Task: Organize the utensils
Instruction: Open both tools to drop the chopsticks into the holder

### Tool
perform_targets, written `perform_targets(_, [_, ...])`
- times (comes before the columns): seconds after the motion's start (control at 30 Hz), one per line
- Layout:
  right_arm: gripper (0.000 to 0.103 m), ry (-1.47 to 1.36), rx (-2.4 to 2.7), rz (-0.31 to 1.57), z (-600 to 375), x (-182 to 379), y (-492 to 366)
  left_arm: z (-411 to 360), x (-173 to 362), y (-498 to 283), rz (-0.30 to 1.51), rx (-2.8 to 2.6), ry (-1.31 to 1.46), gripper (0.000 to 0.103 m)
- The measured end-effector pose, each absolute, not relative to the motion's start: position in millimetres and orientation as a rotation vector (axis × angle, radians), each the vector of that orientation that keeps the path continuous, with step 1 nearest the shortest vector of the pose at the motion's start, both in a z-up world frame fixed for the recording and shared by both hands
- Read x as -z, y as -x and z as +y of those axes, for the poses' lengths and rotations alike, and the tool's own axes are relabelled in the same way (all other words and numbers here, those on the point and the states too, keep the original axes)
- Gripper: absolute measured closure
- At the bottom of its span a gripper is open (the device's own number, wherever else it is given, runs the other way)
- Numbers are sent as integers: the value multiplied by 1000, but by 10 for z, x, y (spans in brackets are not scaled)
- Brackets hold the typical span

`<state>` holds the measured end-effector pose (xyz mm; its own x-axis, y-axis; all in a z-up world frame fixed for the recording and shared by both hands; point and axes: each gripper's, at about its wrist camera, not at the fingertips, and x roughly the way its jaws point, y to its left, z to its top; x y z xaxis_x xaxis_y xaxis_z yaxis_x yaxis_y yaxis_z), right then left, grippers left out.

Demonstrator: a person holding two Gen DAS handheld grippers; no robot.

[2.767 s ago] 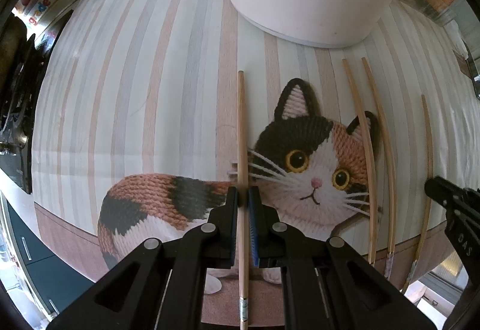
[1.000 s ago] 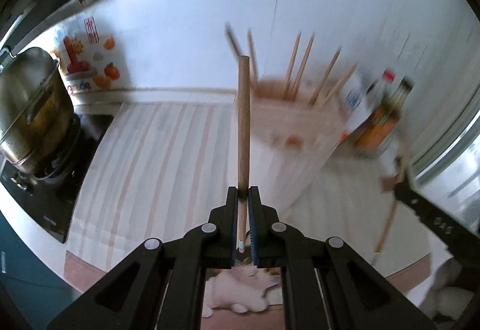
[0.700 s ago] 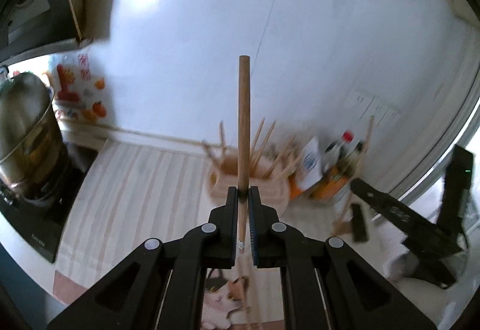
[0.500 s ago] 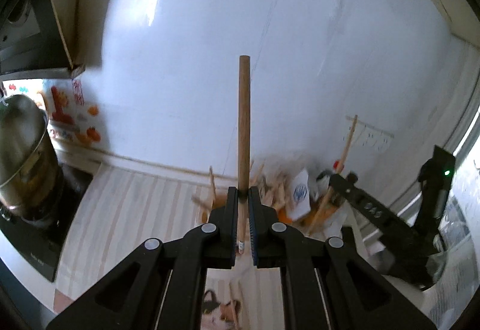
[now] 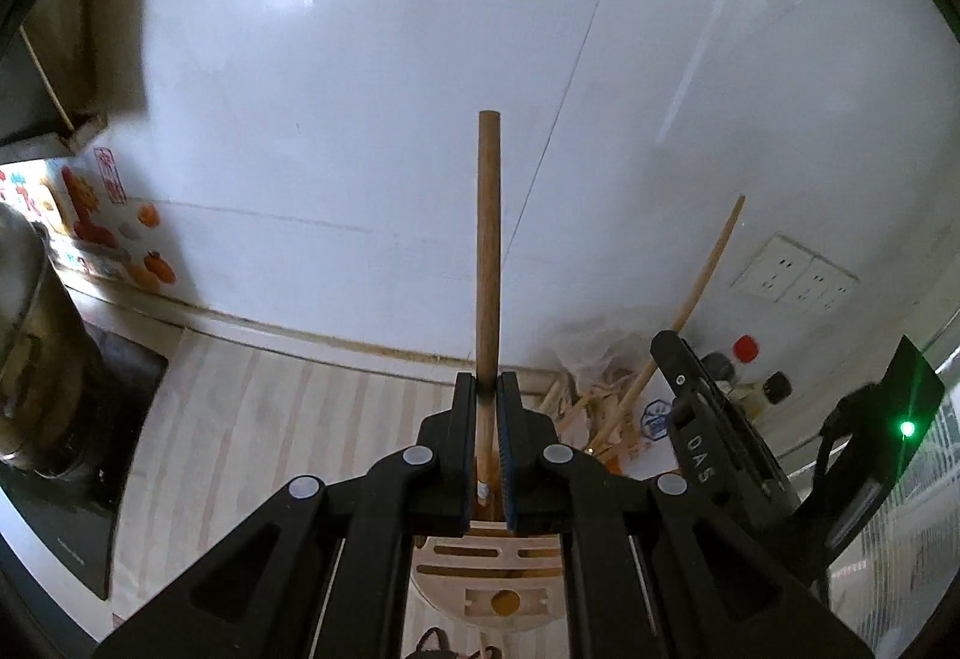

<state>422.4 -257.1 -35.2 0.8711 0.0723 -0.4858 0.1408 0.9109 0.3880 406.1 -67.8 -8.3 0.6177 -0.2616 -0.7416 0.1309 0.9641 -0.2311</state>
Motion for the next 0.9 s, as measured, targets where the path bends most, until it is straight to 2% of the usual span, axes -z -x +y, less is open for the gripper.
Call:
perform_targets(0.23, [96, -333, 38, 528, -2406, 657, -4338, -688, 270, -4103, 942, 256, 150, 98])
perform_targets(0.47, [95, -308, -23, 613, -2413, 657, -4270, -635, 61, -3945, 885, 191, 61, 92])
perform_targets(0.53, [94, -308, -26, 627, -2454, 583, -4216, -564, 0, -3897, 870, 170, 59, 76])
perform_targets(0.57, [93, -313, -30, 627, -2473, 559, -4180, -508, -28, -3864, 860, 148, 63, 55])
perform_targets(0.6, [89, -320, -33, 628, -2501, 520, -4143, -465, -48, -3831, 851, 127, 64, 33])
perform_targets(0.73, [61, -350, -20, 630, -2672, 351, -3950, -270, -82, -3634, 813, 71, 74, 25])
perform_targets(0.8, [51, -349, -11, 631, -2687, 266, -3820, -218, -39, -3537, 820, 49, 58, 7])
perform_targets(0.87, [45, -337, 7, 640, -2731, 211, -3668, -191, 25, -3421, 821, 38, 32, 0])
perform_targets(0.9, [41, -335, 14, 647, -2754, 197, -3606, -186, 63, -3368, 824, 33, 19, 0])
